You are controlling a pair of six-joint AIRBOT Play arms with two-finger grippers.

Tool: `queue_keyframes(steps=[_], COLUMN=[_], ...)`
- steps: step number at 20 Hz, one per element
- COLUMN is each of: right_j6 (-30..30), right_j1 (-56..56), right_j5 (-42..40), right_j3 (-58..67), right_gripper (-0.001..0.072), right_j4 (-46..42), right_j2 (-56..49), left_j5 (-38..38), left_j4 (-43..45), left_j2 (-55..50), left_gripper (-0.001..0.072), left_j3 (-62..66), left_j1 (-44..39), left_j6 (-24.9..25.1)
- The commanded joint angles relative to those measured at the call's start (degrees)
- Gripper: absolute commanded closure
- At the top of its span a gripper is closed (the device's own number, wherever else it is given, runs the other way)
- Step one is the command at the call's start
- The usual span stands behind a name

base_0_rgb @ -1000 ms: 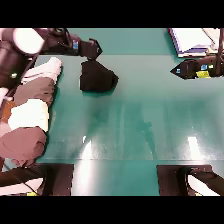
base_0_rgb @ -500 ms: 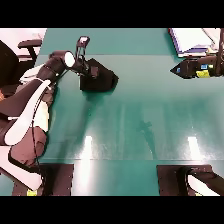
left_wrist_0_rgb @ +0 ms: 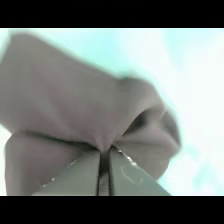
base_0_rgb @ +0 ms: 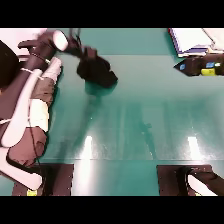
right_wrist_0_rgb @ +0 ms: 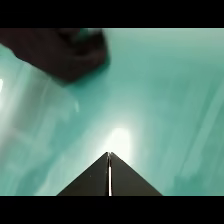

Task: Fold the shirts.

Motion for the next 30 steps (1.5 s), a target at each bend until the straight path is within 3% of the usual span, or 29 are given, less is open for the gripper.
queue_keyframes(steps=[1, 3, 6, 9, 13, 14, 15, 16, 18, 21, 25, 30], right_j6=[0.0, 0.0, 0.0, 0.0, 0.0, 0.0, 0.0, 0.0, 0.0, 0.0, 0.0, 0.0], right_j1=[-2.4, -4.9, -8.3, -10.2, -10.3, -10.3, -10.3, -10.3, -10.3, -10.3, -10.3, -10.2], right_j5=[-1.8, -1.7, 0.1, 4.1, 8.8, 9.7, 10.5, 11.2, 12.2, 12.5, 12.6, 11.4], right_j3=[3.5, 8.1, 14.7, 20.9, 26.6, 27.4, 27.9, 28.1, 27.6, 25.7, 21.3, 16.8], right_gripper=[0.0697, 0.0697, 0.0697, 0.0697, 0.0696, 0.0696, 0.0697, 0.0697, 0.0696, 0.0696, 0.0696, 0.0697], right_j4=[-0.5, -0.5, -0.5, -0.5, -0.4, -0.4, -0.4, -0.3, -0.3, -0.3, 0.1, 0.2], right_j2=[3.3, 4.1, 3.2, 0.2, -4.2, -5.0, -5.7, -6.2, -6.4, -6.0, -5.2, -5.2], left_j5=[-1.4, -1.4, -7.3, -12.0, -8.2, -4.9, -1.7, 0.1, 0.4, -4.3, -9.0, -8.3], left_j4=[2.1, 3.0, 4.1, 4.2, 2.2, 0.5, -0.5, -0.5, 2.8, 3.5, -9.0, -13.0], left_j2=[10.6, 19.3, 26.2, 26.3, 21.6, 19.6, 17.7, 15.7, 15.0, 14.8, 11.6, 3.2], left_gripper=[0.0682, 0.0683, 0.0683, 0.0683, 0.0677, 0.0471, 0.0193, 0.0166, 0.0166, 0.0166, 0.0166, 0.0166], left_j3=[7.2, 7.1, 7.1, 3.3, -9.3, -12.0, -13.6, -13.7, -13.2, -12.1, -18.2, -27.1], left_j1=[-0.2, -1.1, -5.8, -13.4, -22.3, -23.6, -24.2, -24.2, -20.5, -6.9, 9.9, 14.5], left_j6=[0.1, 0.1, 0.9, 1.2, 1.2, 2.0, 2.1, 2.1, 1.9, 0.7, 0.9, 3.1])
